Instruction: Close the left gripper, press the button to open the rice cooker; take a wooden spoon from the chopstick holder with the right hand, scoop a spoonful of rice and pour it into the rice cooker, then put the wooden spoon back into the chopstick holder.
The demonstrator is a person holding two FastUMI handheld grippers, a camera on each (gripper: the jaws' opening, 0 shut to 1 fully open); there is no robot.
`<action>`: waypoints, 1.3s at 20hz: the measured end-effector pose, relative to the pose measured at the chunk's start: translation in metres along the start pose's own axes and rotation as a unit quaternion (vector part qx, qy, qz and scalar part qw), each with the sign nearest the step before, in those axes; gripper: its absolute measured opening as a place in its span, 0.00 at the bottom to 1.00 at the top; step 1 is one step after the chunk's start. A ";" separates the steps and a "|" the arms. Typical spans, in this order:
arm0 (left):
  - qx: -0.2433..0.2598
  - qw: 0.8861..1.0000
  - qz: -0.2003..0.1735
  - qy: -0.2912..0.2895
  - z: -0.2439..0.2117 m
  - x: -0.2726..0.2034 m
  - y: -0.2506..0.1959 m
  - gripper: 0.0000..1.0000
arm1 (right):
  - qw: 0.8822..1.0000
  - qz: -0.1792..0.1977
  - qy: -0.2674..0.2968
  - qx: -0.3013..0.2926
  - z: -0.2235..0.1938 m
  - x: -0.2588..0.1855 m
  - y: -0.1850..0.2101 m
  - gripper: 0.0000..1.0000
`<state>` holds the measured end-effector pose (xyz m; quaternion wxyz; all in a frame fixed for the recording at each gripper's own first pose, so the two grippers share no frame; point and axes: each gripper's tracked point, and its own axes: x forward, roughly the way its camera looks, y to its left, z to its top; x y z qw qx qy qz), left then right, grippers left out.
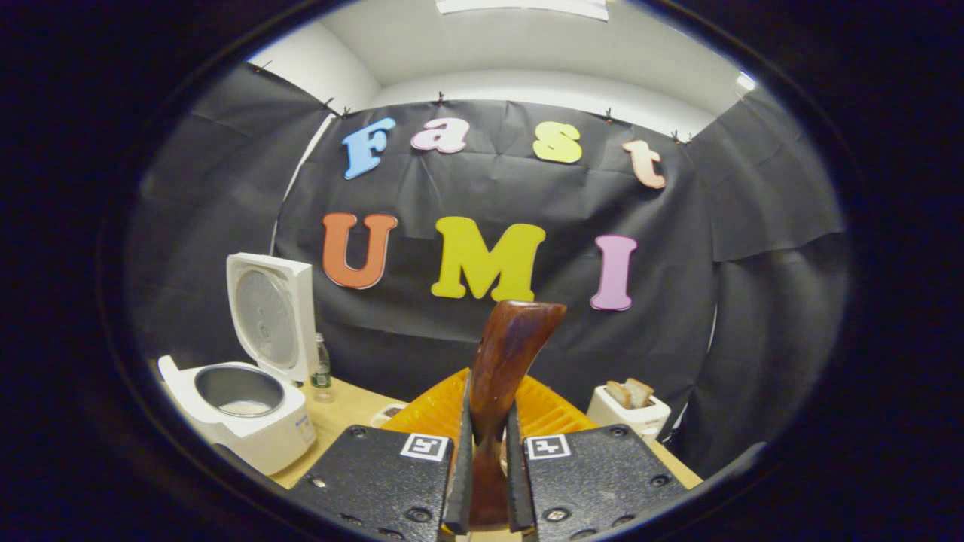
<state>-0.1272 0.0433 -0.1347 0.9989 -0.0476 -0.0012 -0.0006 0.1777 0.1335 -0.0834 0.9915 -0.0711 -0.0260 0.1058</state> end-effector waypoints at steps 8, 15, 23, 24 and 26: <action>0.005 1.000 -0.005 0.008 -0.003 0.043 -0.013 0.94 | 0.998 -0.056 -0.025 0.028 -0.024 -0.014 -0.074 0.25; 0.020 0.999 -0.013 0.029 -0.018 0.065 -0.025 0.94 | 0.997 -0.067 0.014 0.048 -0.078 0.021 -0.096 0.27; 0.022 0.999 -0.009 0.034 -0.016 0.094 -0.025 0.94 | 0.994 -0.070 0.026 0.084 -0.106 0.036 -0.120 0.53; 0.022 0.999 -0.007 0.032 -0.014 0.099 -0.024 0.94 | 0.994 -0.083 0.021 0.071 -0.102 0.034 -0.128 0.63; 0.023 0.999 -0.006 0.025 -0.011 0.108 -0.024 0.94 | 0.993 -0.108 0.003 0.042 -0.087 0.026 -0.140 0.83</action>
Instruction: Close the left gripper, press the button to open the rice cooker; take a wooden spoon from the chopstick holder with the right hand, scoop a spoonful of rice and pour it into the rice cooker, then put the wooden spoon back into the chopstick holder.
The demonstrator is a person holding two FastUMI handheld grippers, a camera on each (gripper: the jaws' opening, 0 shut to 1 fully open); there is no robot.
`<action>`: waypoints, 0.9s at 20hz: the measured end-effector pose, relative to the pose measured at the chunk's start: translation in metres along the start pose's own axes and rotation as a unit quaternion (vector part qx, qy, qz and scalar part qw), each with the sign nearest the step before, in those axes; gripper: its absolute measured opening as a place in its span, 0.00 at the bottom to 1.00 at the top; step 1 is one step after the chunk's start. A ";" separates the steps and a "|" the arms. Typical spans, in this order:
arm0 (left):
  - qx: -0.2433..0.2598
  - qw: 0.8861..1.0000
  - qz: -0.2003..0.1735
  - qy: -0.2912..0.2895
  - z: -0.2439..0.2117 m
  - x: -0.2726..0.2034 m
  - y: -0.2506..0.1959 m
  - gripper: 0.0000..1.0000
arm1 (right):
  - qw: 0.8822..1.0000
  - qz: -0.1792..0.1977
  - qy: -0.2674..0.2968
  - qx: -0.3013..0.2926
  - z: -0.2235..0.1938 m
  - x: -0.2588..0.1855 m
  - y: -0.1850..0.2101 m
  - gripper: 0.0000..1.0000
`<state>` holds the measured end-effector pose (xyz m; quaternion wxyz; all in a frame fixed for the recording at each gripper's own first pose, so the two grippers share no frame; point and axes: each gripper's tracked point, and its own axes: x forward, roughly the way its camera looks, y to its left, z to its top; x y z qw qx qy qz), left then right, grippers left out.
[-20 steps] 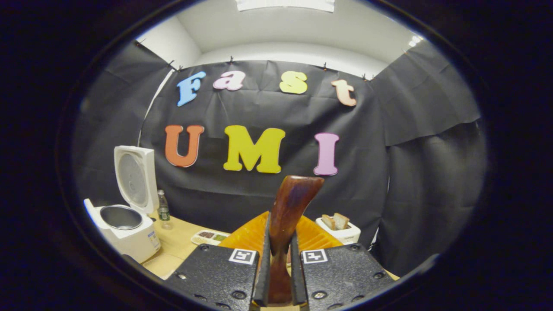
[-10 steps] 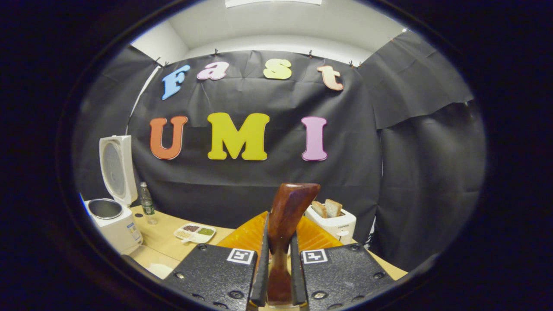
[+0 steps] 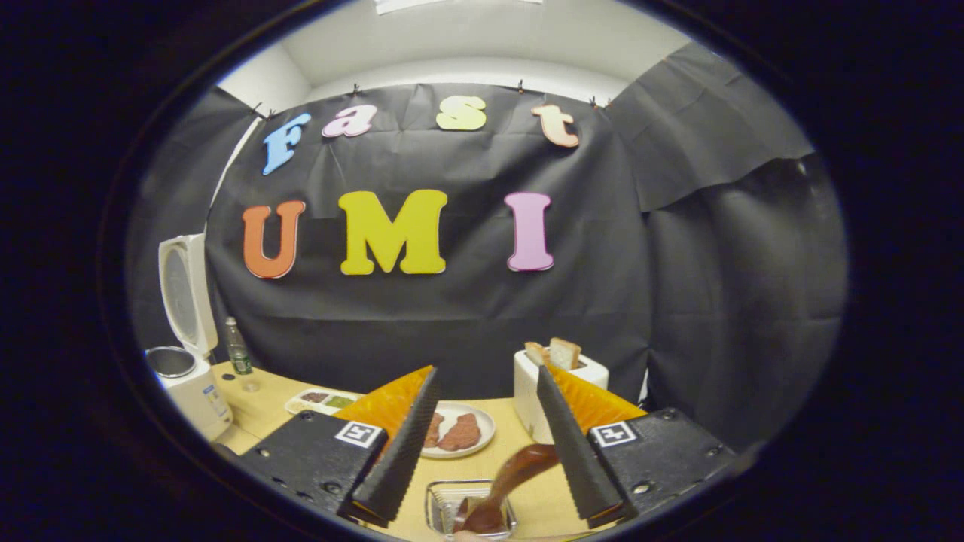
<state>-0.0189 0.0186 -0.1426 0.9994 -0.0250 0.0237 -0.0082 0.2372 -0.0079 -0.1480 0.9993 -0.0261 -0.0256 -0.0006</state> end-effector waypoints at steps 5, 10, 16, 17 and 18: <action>0.001 1.000 0.004 -0.016 0.008 0.027 0.013 0.94 | 0.998 -0.039 0.036 0.027 0.000 -0.045 -0.007 1.00; 0.004 1.000 0.013 -0.021 0.030 0.054 0.031 0.94 | 0.997 -0.008 0.048 0.066 -0.006 -0.097 0.010 1.00; 0.026 0.997 -0.006 -0.071 0.096 0.088 0.042 0.94 | 0.998 0.024 0.030 0.041 0.005 -0.154 0.033 1.00; 0.024 0.997 -0.005 -0.076 0.106 0.096 0.046 0.94 | 0.998 0.030 0.020 0.044 0.006 -0.166 0.038 1.00; 0.022 0.997 -0.001 -0.079 0.116 0.105 0.051 0.94 | 0.998 0.043 0.013 0.044 0.007 -0.179 0.048 1.00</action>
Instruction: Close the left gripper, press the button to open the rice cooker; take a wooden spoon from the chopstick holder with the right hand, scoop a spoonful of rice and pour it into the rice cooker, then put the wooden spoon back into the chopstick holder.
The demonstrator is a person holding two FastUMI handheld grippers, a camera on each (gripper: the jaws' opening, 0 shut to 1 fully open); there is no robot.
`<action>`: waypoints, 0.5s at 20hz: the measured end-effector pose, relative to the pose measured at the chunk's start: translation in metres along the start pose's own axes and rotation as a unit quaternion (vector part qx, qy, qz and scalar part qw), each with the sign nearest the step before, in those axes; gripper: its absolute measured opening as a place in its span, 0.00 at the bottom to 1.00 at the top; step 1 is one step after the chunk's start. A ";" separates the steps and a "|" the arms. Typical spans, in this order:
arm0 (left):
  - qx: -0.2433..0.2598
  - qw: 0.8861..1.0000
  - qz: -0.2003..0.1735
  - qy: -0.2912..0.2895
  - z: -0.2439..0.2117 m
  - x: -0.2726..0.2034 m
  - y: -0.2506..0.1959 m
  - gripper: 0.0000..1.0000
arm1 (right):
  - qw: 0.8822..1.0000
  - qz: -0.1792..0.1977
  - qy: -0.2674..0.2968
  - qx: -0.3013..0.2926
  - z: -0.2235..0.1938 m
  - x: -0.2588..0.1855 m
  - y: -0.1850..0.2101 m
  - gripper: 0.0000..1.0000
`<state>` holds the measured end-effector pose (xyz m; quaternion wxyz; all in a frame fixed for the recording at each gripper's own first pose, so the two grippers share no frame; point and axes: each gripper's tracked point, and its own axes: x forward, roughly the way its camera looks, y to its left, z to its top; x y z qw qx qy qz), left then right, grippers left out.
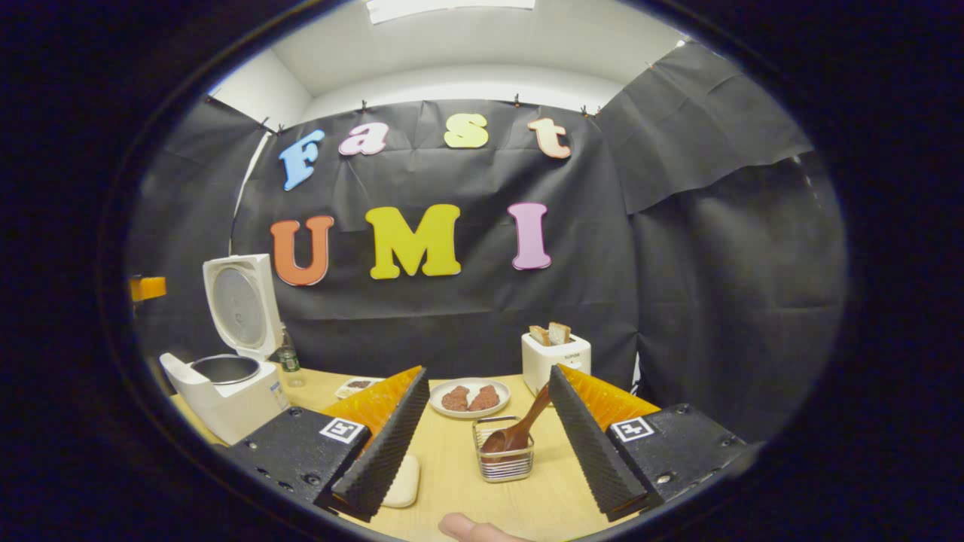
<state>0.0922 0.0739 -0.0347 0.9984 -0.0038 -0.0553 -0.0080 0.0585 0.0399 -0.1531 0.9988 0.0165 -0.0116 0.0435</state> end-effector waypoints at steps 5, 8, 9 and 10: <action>0.020 0.998 -0.022 -0.050 0.053 0.059 -0.007 0.94 | 0.998 0.036 -0.035 -0.028 0.020 -0.023 0.030 0.99; 0.036 0.997 -0.023 -0.064 0.071 0.108 -0.008 0.93 | 0.998 0.037 -0.043 -0.014 0.027 -0.026 0.040 1.00; 0.034 0.997 -0.015 -0.060 0.070 0.128 -0.007 0.95 | 0.998 0.041 -0.039 -0.011 0.025 -0.026 0.041 1.00; 0.033 0.998 -0.004 -0.060 0.073 0.145 -0.002 0.95 | 0.998 0.043 -0.037 -0.006 0.022 -0.026 0.040 1.00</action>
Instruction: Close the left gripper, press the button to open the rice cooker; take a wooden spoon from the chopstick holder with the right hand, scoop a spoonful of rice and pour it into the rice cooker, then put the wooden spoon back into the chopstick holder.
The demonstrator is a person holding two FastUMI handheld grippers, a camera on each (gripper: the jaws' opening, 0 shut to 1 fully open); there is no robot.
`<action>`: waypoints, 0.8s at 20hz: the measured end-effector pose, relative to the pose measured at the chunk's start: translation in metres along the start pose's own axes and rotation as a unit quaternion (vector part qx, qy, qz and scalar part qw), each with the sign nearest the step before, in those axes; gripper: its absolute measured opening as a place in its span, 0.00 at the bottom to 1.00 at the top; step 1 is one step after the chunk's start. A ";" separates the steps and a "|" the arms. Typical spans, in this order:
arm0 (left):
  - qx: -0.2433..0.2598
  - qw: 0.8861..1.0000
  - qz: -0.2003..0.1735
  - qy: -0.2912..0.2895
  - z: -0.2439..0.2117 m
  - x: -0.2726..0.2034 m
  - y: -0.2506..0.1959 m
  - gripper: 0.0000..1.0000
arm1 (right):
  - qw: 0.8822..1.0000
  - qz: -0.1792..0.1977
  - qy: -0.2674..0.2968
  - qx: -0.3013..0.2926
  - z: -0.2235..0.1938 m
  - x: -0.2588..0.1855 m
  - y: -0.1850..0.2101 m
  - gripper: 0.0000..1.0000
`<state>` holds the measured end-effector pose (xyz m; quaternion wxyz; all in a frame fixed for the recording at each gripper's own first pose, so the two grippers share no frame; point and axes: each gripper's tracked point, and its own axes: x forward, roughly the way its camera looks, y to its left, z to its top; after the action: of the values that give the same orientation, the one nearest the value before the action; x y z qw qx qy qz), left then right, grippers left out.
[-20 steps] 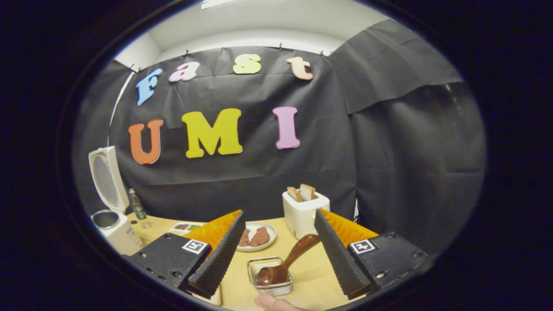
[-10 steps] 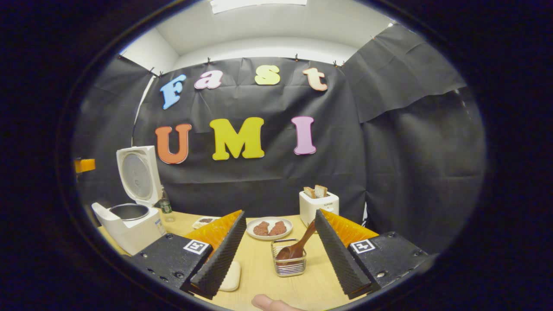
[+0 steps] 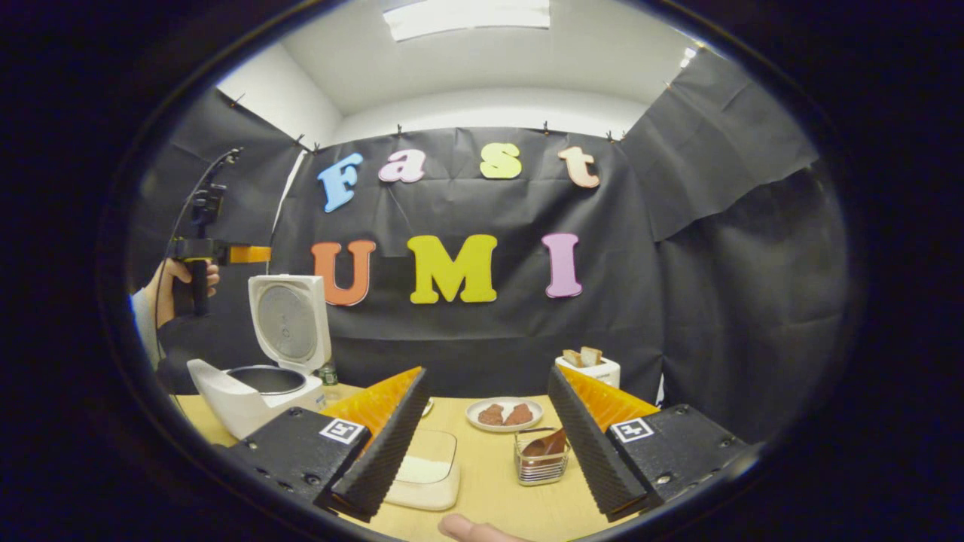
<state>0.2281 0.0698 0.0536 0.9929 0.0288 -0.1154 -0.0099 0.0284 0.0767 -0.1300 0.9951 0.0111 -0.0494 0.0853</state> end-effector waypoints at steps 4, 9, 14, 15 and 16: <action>0.021 0.998 0.050 0.010 -0.004 0.064 0.019 0.95 | 1.000 -0.003 -0.012 0.015 0.004 0.002 -0.002 1.00; 0.001 0.994 0.080 0.075 -0.035 0.119 0.036 0.95 | 0.998 -0.001 -0.052 0.045 0.017 -0.008 -0.003 1.00; -0.040 0.990 0.054 0.123 -0.057 0.115 0.028 1.00 | 0.996 -0.012 -0.050 0.079 0.006 -0.007 -0.003 1.00; -0.021 0.990 0.054 0.126 -0.059 0.114 0.032 0.88 | 0.996 -0.013 -0.044 0.072 0.005 -0.007 -0.002 1.00; -0.025 0.990 0.053 0.125 -0.055 0.113 0.032 0.97 | 0.997 -0.010 -0.041 0.064 0.005 -0.008 0.002 1.00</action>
<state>0.3514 0.1015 0.0284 0.9990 -0.0014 0.0088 0.0434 0.0198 0.0773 -0.1256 0.9903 0.0788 -0.0846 0.0774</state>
